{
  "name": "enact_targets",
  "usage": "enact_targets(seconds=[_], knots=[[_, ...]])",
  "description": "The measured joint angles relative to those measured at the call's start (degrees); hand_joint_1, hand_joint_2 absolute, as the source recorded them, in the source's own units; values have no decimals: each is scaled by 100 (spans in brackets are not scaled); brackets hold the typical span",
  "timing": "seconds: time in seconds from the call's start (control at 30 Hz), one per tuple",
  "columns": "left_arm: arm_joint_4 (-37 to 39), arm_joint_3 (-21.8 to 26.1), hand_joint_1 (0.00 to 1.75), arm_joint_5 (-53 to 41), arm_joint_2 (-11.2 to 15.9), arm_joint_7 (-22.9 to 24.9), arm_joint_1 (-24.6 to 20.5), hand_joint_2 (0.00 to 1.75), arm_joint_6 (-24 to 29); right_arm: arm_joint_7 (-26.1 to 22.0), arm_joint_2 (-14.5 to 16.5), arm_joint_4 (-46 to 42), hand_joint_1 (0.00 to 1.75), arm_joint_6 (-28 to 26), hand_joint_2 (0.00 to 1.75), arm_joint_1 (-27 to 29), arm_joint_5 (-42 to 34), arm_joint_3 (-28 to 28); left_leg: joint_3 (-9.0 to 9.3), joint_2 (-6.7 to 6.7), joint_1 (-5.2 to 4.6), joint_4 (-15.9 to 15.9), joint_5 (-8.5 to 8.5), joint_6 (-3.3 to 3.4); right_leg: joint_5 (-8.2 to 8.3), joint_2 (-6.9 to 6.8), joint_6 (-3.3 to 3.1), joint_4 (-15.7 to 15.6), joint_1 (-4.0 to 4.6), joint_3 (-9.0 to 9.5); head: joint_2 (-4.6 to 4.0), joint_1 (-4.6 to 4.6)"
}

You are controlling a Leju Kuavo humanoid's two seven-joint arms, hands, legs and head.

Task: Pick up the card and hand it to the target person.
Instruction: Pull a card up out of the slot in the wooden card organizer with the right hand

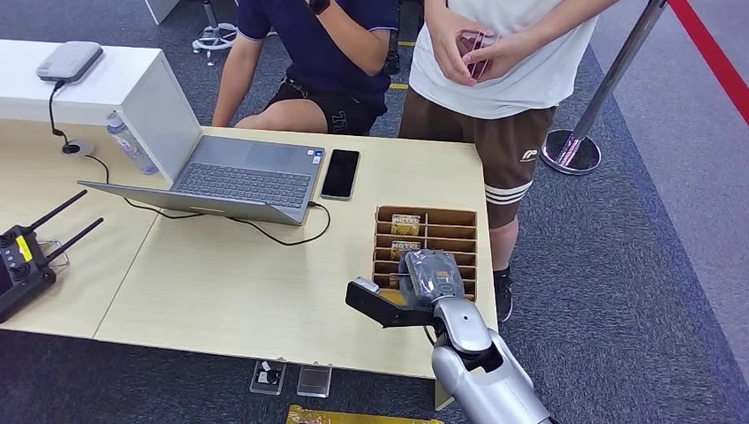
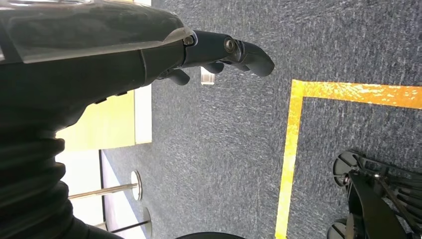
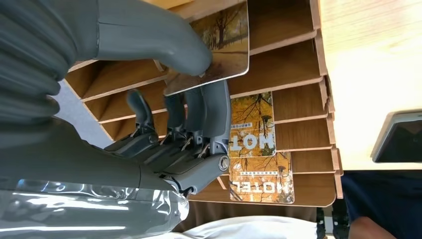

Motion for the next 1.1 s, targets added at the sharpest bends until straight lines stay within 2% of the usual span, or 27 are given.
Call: enact_targets(seconds=[0.03, 0.13, 0.17, 0.4, 0.67, 0.83, 1.1], knots=[[2, -19, 0, -16, 7, -20, 3, 131, -35, -5, 1, 18, 148, -10, 175, -8, -5, 2, 0, 0, 0, 0, 1, 0, 1, 0, 0, 0, 0, -1, 0, 0], [-7, -38, 0, -22, 14, -139, 16, 131, -50, -9, -18, 50, 149, -58, 175, -6, -24, -3, -2, 0, 0, -1, 3, 0, 3, 0, -1, -1, 0, -2, 0, 0], [-7, -29, 0, -12, 12, -148, 17, 175, -24, -9, -26, 49, 149, -67, 175, 2, -28, -6, -1, 0, 1, -1, 3, 0, 3, 0, -1, -2, 1, -1, 0, 0], [13, -20, 0, -20, 14, 28, 14, 175, 37, -42, -21, 98, 151, -88, 175, -18, -41, 34, 0, 0, 0, 0, 1, 0, 1, 0, 0, -1, 0, 0, 0, 0], [30, 85, 0, 91, 2, 9, 13, 175, 79, -145, -47, 43, 152, -168, 175, -24, -238, 36, 0, 0, 0, -1, 2, 0, 2, 0, -1, -1, 0, 0, 0, 0], [31, 124, 0, 131, 12, 69, 35, 175, 62, -227, -180, -523, 152, -181, 175, 31, -527, -74, -3, 0, 0, -2, 4, 0, 4, 0, -1, -3, 1, -3, 0, 0], [40, 171, 0, 167, 15, 71, 86, 175, 76, -345, -515, -1907, 152, -192, 175, -2, -852, -266, -13, -3, -1, 7, 0, 1, 0, -3, 0, 4, 0, -12, 0, 0]])
